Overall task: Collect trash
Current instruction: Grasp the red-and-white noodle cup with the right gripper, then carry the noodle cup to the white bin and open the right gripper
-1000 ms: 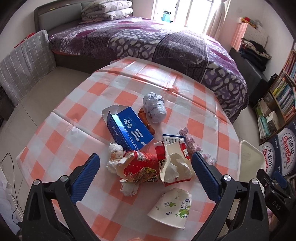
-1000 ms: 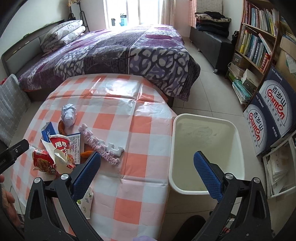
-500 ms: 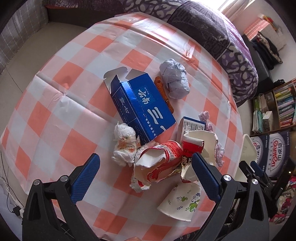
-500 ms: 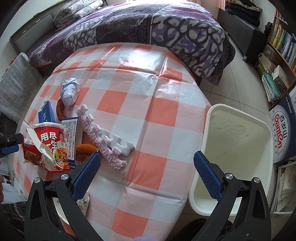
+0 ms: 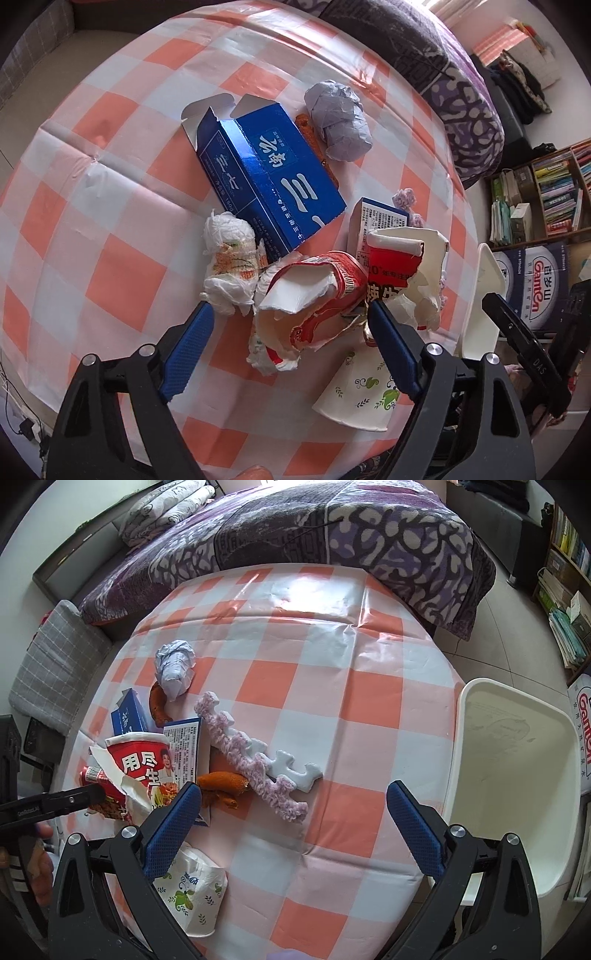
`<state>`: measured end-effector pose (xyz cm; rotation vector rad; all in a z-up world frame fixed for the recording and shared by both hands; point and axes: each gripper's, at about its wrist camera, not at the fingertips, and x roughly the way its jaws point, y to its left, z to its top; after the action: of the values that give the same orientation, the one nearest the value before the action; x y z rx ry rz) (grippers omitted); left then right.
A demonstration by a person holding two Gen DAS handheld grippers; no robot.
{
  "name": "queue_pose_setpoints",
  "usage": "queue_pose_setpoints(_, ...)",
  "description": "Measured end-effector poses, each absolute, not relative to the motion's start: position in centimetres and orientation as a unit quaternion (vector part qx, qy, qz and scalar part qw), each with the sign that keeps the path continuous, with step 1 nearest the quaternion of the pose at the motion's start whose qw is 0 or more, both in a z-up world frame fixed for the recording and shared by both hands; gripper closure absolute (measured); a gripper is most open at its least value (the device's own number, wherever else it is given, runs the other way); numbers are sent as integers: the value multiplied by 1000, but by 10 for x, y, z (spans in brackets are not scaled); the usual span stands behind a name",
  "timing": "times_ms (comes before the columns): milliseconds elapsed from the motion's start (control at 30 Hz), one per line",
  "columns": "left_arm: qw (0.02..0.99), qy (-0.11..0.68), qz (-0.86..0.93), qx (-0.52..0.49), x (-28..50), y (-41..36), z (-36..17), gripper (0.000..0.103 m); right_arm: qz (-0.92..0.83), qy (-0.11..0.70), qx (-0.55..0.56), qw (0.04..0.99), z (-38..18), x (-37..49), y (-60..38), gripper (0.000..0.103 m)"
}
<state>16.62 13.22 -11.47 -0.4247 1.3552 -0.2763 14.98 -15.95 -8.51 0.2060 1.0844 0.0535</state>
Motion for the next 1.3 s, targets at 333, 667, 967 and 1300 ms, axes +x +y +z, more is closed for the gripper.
queue_pose_setpoints(333, 765, 584, -159, -220, 160, 141, -92, 77, 91, 516, 102, 846, -84, 153, -122, 7)
queue_pose_setpoints(667, 827, 499, -123, -227, 152, 176, -43, 78, 116, 512, 43, 850, -95, 161, -66, 7)
queue_pose_setpoints(967, 838, 488, -93, -226, 154, 189, -45, 78, 135, 529, 44, 837, -113, 165, -38, 14)
queue_pose_setpoints(1300, 835, 489, -77, -239, 154, 197, -52, 78, 154, 559, 144, 802, -132, 168, -26, 18)
